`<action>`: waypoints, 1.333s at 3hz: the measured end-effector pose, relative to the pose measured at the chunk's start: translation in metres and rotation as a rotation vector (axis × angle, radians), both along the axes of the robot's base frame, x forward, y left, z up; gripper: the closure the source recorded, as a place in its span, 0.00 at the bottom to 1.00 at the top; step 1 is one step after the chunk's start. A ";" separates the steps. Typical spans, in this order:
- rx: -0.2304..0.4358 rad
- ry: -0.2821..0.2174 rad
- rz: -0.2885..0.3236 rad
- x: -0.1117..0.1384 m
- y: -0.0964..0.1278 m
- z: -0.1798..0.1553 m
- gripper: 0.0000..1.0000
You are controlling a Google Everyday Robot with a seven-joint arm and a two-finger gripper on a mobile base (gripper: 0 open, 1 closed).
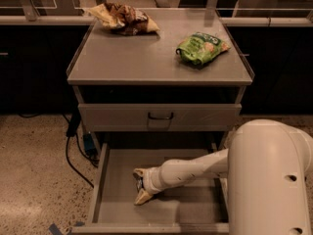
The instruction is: Place pepsi can into middle drawer
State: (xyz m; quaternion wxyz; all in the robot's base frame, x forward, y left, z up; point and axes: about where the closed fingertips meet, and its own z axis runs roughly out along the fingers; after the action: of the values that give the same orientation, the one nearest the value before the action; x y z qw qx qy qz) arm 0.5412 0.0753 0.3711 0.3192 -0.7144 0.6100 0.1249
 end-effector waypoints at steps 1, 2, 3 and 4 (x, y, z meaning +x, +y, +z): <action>0.015 0.035 0.004 0.001 0.001 -0.016 0.96; 0.015 0.036 0.004 0.001 0.001 -0.016 0.92; 0.015 0.036 0.004 0.001 0.001 -0.016 0.74; 0.015 0.036 0.004 0.001 0.001 -0.016 0.51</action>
Offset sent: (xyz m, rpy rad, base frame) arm 0.0007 0.0011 -0.0141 0.0140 0.0319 0.0034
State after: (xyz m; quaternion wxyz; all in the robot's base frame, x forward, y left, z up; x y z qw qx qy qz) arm 0.5419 0.0765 0.3555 0.3136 -0.7108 0.6132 0.1429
